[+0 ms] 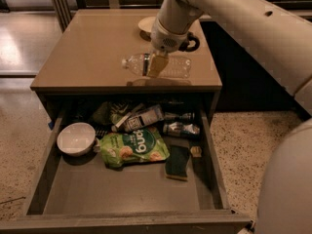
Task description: Place water bottle into top drawer
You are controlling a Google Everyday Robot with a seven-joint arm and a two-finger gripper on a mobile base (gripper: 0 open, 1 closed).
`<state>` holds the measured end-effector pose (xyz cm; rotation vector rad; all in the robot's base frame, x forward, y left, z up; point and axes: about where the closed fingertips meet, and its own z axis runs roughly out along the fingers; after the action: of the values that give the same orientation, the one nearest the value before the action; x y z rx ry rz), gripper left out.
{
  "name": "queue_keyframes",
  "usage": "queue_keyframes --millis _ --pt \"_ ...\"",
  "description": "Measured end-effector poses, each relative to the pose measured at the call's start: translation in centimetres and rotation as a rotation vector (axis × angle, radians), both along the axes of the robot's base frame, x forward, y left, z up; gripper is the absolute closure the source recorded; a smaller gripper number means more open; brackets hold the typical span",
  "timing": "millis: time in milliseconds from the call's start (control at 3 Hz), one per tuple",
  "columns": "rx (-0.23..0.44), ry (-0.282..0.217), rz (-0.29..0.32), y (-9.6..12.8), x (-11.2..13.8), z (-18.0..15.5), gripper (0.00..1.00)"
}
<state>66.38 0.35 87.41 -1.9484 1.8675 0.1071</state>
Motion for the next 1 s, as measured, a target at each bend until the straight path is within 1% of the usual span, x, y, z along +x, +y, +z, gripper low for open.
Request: queue_keyframes --millis 333,667,1000 --pt "0.011 -0.005 -0.115 -5.6 -5.7 -1.0 1.0" --pt "0.018 0.005 -0.103 -5.2 -5.9 -1.7 1.0" --pt "0.026 0.016 -0.073 -4.5 -6.7 -2.8 1.0"
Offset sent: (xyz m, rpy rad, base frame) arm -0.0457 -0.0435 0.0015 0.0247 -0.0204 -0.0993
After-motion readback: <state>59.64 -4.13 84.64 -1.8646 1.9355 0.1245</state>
